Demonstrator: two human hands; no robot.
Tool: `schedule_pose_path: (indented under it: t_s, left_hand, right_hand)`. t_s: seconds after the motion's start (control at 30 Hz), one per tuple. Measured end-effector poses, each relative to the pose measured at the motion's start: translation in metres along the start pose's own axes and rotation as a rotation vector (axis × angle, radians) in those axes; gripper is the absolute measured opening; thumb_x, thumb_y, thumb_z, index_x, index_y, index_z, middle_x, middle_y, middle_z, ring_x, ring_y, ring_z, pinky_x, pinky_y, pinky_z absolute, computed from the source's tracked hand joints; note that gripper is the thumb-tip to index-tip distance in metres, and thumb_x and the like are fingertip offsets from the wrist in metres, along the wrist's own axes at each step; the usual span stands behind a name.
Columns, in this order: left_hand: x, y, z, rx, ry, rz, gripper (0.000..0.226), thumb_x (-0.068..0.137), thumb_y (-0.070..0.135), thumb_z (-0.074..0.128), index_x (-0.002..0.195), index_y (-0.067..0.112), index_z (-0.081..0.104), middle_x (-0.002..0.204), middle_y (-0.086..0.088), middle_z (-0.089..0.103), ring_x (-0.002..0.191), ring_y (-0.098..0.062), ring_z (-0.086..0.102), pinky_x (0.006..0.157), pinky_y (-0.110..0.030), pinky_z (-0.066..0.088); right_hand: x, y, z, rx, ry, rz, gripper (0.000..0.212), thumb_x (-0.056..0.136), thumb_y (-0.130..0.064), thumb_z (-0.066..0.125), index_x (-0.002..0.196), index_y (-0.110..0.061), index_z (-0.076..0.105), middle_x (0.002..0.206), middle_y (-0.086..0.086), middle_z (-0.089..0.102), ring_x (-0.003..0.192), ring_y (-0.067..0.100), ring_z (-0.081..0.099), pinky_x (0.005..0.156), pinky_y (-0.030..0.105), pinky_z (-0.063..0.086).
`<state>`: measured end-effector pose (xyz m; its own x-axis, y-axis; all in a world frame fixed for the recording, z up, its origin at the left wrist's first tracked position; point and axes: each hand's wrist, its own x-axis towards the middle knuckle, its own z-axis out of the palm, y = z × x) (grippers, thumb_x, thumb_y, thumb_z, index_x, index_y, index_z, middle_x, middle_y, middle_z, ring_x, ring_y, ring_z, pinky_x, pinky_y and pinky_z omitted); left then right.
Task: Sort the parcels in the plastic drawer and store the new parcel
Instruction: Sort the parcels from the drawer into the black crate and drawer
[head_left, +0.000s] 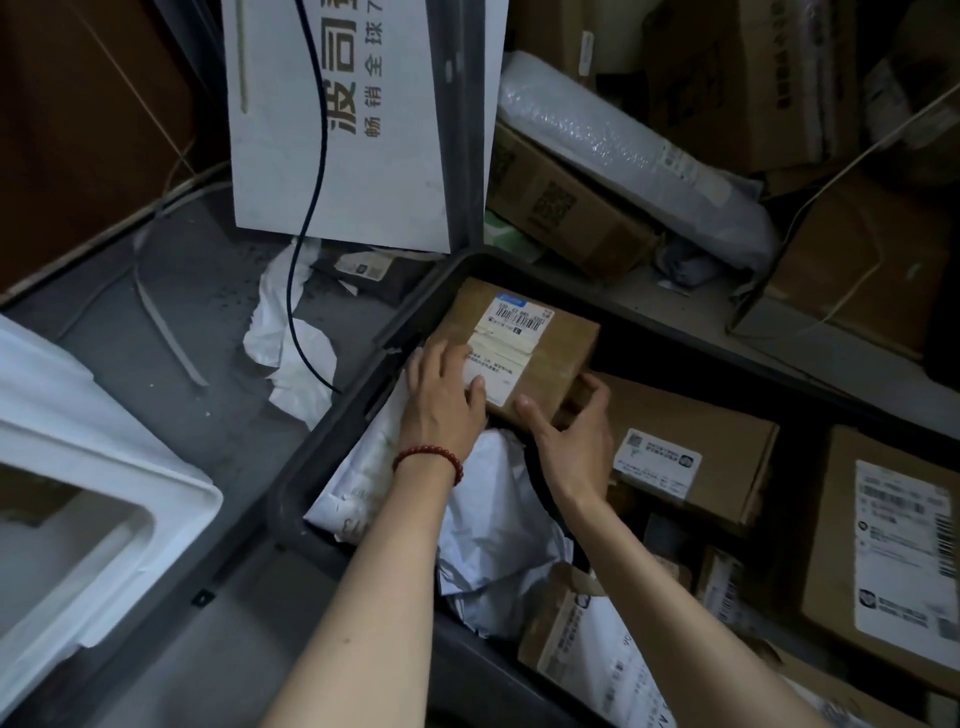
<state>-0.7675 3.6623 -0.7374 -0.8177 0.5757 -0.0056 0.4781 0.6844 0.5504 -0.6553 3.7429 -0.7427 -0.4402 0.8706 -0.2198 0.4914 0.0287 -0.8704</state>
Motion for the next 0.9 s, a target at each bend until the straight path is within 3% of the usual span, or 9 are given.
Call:
schedule_pose_path:
  t_s: [0.1, 0.17, 0.27, 0.33, 0.47, 0.53, 0.67, 0.8, 0.9]
  left_hand:
    - [-0.005, -0.001, 0.001, 0.111, 0.062, 0.034, 0.045, 0.092, 0.036, 0.054, 0.133, 0.018, 0.050, 0.141, -0.005, 0.043, 0.132, -0.026, 0.033, 0.107, -0.041, 0.033]
    - [-0.007, -0.002, -0.001, 0.187, 0.052, 0.039, 0.052, 0.090, 0.048, 0.052, 0.135, 0.024, 0.047, 0.143, -0.001, 0.041, 0.132, -0.025, 0.035, 0.105, -0.042, 0.031]
    - [-0.013, -0.003, -0.001, 0.266, -0.049, 0.054, 0.067, 0.087, 0.067, 0.042, 0.143, 0.031, 0.035, 0.150, -0.001, 0.034, 0.137, -0.022, 0.032, 0.108, -0.040, 0.025]
    - [-0.016, -0.002, 0.002, 0.348, -0.137, 0.052, 0.077, 0.083, 0.077, 0.032, 0.147, 0.034, 0.027, 0.155, -0.002, 0.028, 0.141, -0.024, 0.026, 0.110, -0.042, 0.020]
    - [-0.018, 0.001, 0.002, 0.414, -0.149, 0.066, 0.085, 0.075, 0.087, 0.016, 0.146, 0.041, 0.028, 0.152, 0.001, 0.033, 0.137, -0.024, 0.032, 0.107, -0.046, 0.023]
    - [-0.020, 0.007, 0.002, 0.442, -0.109, 0.159, 0.077, 0.076, 0.081, 0.012, 0.141, 0.045, 0.033, 0.145, 0.005, 0.041, 0.130, -0.021, 0.039, 0.101, -0.044, 0.027]
    - [-0.021, 0.018, 0.009, 0.316, -0.200, 0.221, 0.043, 0.092, 0.060, 0.038, 0.133, 0.048, 0.042, 0.139, 0.015, 0.045, 0.128, -0.013, 0.041, 0.101, -0.039, 0.024]
    - [-0.011, 0.019, 0.011, 0.240, -0.235, 0.186, 0.036, 0.095, 0.055, 0.041, 0.128, 0.046, 0.049, 0.134, 0.016, 0.050, 0.125, -0.011, 0.044, 0.102, -0.039, 0.024]
    - [-0.009, 0.018, 0.012, 0.273, -0.239, 0.181, 0.034, 0.094, 0.054, 0.044, 0.127, 0.047, 0.050, 0.132, 0.016, 0.051, 0.123, -0.013, 0.045, 0.101, -0.039, 0.025]
  right_hand:
    - [-0.004, 0.004, -0.001, -0.058, -0.007, -0.046, 0.073, 0.086, -0.053, 0.062, 0.144, -0.025, 0.028, 0.140, 0.002, 0.052, 0.127, 0.023, 0.050, 0.106, 0.045, 0.040]
    - [-0.003, 0.010, -0.006, -0.200, -0.036, -0.069, 0.071, 0.089, -0.064, 0.046, 0.146, -0.025, 0.027, 0.143, 0.002, 0.050, 0.132, 0.024, 0.046, 0.113, 0.048, 0.028]
    - [-0.003, 0.024, -0.019, -0.580, -0.173, -0.075, 0.090, 0.082, -0.081, 0.013, 0.152, -0.026, 0.019, 0.159, 0.000, 0.025, 0.148, 0.020, 0.013, 0.119, 0.048, -0.005]
    - [-0.002, 0.032, -0.028, -0.682, -0.257, -0.047, 0.101, 0.073, -0.088, 0.003, 0.155, -0.028, 0.009, 0.163, -0.003, 0.001, 0.149, 0.019, -0.012, 0.117, 0.049, -0.016]
    - [0.000, 0.031, -0.037, -0.684, -0.303, -0.024, 0.098, 0.073, -0.089, 0.009, 0.154, -0.034, 0.005, 0.163, -0.006, -0.006, 0.148, 0.018, -0.017, 0.113, 0.054, -0.018]
    - [0.000, 0.030, -0.037, -0.687, -0.307, -0.009, 0.092, 0.074, -0.086, 0.012, 0.153, -0.039, 0.004, 0.162, -0.007, -0.005, 0.148, 0.019, -0.017, 0.109, 0.060, -0.019]
    - [0.003, 0.030, -0.035, -0.679, -0.309, 0.016, 0.083, 0.079, -0.085, 0.013, 0.151, -0.043, 0.013, 0.163, -0.005, -0.002, 0.148, 0.024, -0.016, 0.103, 0.066, -0.022]
    - [0.020, 0.022, -0.025, -0.572, -0.268, 0.131, 0.077, 0.084, -0.081, 0.019, 0.144, -0.036, 0.037, 0.160, -0.002, 0.020, 0.149, 0.026, -0.004, 0.101, 0.070, -0.019]
    - [0.024, 0.023, -0.022, -0.570, -0.253, 0.155, 0.066, 0.090, -0.072, 0.029, 0.142, -0.034, 0.041, 0.161, -0.005, 0.018, 0.149, 0.024, -0.006, 0.101, 0.071, -0.017]
